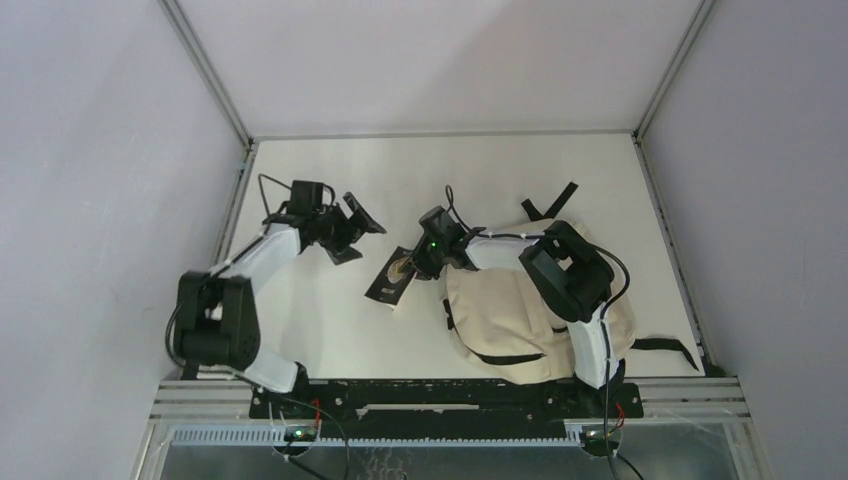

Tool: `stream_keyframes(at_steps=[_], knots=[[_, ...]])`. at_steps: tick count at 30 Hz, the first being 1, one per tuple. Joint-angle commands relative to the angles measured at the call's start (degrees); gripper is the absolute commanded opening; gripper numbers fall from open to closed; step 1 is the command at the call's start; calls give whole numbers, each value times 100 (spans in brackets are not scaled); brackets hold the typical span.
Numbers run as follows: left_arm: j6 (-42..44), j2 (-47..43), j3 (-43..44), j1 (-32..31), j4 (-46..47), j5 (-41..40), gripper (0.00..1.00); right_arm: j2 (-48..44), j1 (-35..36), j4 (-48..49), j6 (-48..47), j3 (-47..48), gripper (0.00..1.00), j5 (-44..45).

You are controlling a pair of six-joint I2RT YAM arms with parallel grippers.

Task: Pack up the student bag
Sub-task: Pick up the book from the center of the board.

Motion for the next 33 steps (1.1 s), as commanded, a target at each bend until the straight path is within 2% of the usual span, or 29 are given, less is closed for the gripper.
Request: stream_keyframes(at_steps=[1, 4, 9, 16, 24, 33], knots=[[389, -1179, -400, 25, -531, -218, 95, -381, -55, -212, -339, -79, 30, 48], [311, -1786, -982, 31, -657, -233, 100, -510, -129, -100, -385, -84, 30, -99], [-212, -2565, -1985, 43, -167, 256, 100, -792, -259, 49, -403, -81, 30, -247], [-1074, -2902, -2743, 43, 619, 899, 100, -1052, -336, 135, -361, -84, 30, -293], [-2361, -3342, -3468, 42, 2221, 696, 100, -1077, -259, 346, -185, -86, 30, -430], [-2721, -3065, -3634, 43, 2958, 850, 93, -1133, -158, 499, -19, -89, 31, -478]])
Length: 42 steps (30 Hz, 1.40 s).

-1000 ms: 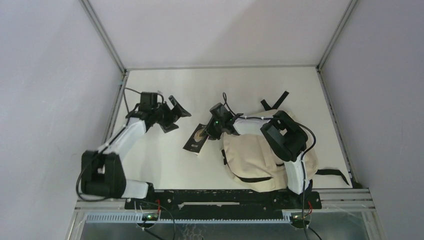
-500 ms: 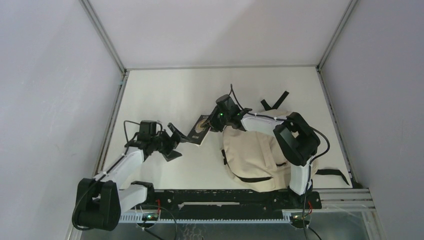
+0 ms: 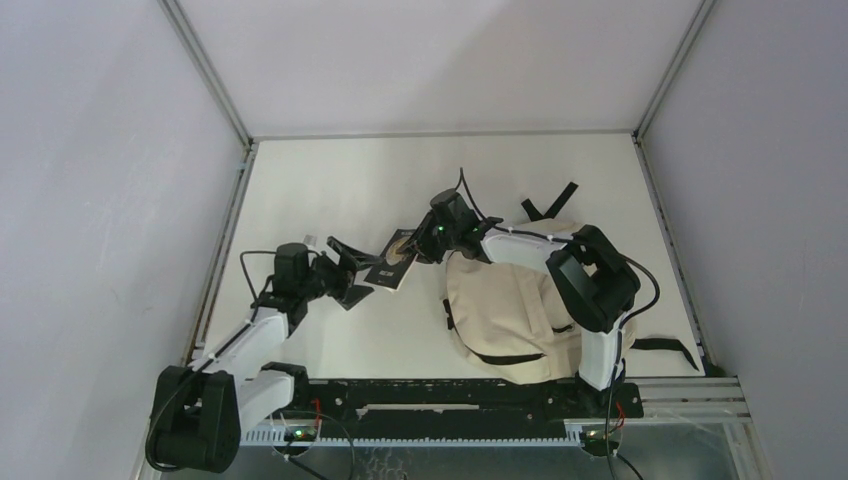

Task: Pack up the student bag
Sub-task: Pick up the book from the center of the board.

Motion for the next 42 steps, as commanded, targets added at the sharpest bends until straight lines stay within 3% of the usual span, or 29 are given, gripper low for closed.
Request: stream_keyframes(at_steps=[1, 12, 17, 21, 26, 29, 33, 35, 42], knots=[[-414, 97, -226, 32, 832, 226, 93, -293, 95, 395, 194, 20, 31, -126], [-626, -105, -285, 29, 967, -74, 78, -306, 154, 630, 340, 23, 31, -265], [-636, -44, -183, 27, 1013, -233, 55, -265, 177, 684, 328, 28, 32, -422], [-449, 184, 16, 31, 874, -277, 45, -270, 199, 535, 249, 20, 33, -442], [-493, 201, 140, 24, 885, -304, 21, -322, 195, 254, 135, 24, 35, -403], [-407, 37, 245, 38, 641, -400, 13, -345, 175, 180, 14, 26, 43, -397], [-113, -220, 448, 111, 114, -524, 1, -425, 118, -20, -281, 21, 68, -380], [171, -319, 635, 197, -261, -552, 0, -543, 86, -230, -549, 21, 76, -313], [1900, -539, 1775, 487, -2123, -587, 0, -1593, 109, -1463, -2088, 25, 78, 695]])
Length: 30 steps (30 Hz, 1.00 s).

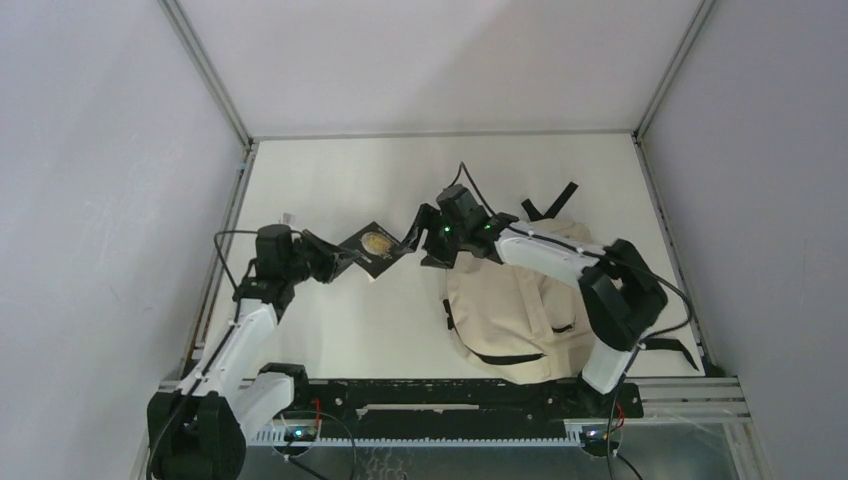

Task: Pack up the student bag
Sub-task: Pick up the book from the center of the board, then place the book in the student bag.

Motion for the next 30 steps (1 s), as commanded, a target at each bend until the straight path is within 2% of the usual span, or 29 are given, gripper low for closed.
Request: stream_keyframes(at_steps=[1, 3, 5, 8, 10, 14, 18, 21, 26, 28, 29, 30], knots=[[1551, -183, 1029, 124, -1253, 76, 0, -1100, 80, -1034, -1312, 63, 78, 1075], [2055, -134, 1354, 129, -1670, 290, 0, -1411, 207, -1656, -1627, 62, 79, 2161], [2443, -95, 1550, 128, -1839, 781, 0, -1537, 270, -2234, -1766, 62, 79, 2865], [2789, -12, 1709, 110, -1857, 1878, 0, -1732, 379, -2868, -1900, -29, 79, 3783], [3015, 60, 1803, 87, -1988, 2293, 0, -1954, 403, -3042, -2016, -217, 78, 4129], [3156, 74, 1795, 72, -2216, 2170, 0, -2397, 551, -2865, -2359, -556, 77, 4069], [3080, 126, 1705, 72, -2295, 1801, 0, -2337, 1192, -2614, -2375, -554, 82, 3958], [2964, 144, 1632, 72, -2243, 1544, 0, -1960, 1484, -2566, -2225, -534, 88, 3985], [2885, 170, 1595, 74, -2156, 1600, 0, -1039, 1689, -2913, -2029, -234, 89, 4169], [2909, 167, 1597, 67, -2166, 1608, 0, -754, 1689, -3062, -1991, -136, 86, 4258], [2913, 173, 1597, 69, -2164, 1616, 0, -696, 1681, -3158, -1949, -89, 81, 4332], [2914, 179, 1589, 73, -2172, 1622, 0, -690, 1685, -3319, -1891, -43, 70, 4457]])
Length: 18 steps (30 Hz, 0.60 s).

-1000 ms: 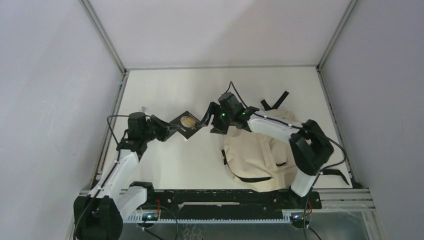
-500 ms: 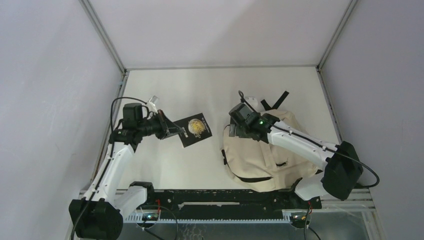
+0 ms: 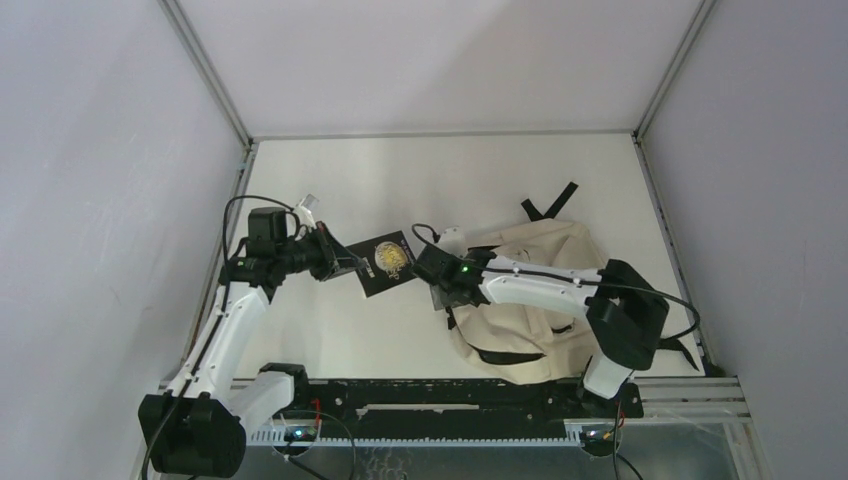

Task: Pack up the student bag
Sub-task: Place the book in the student bag.

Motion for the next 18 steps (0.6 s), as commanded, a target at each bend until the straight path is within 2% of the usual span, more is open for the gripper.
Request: stream_keyframes(at_steps=[1, 3, 4, 8, 16, 18], knots=[[15, -18, 38, -5, 112, 53, 0, 59, 30, -534, 277, 320, 57, 594], [24, -22, 7, -4, 120, 43, 0, -259, 32, -655, 332, 324, 28, 836], [28, -21, -6, -7, 125, 38, 0, -475, 13, -688, 339, 324, 18, 899], [17, 2, 5, -159, 164, 47, 0, -1333, -225, -729, 300, 320, 1, 857], [-551, 253, 138, -1414, 846, 306, 0, -2311, -1094, -535, 92, 169, 2, -88], [-712, 314, 142, -1597, 1027, 264, 0, -2430, -1335, -397, 24, 18, 6, -396]])
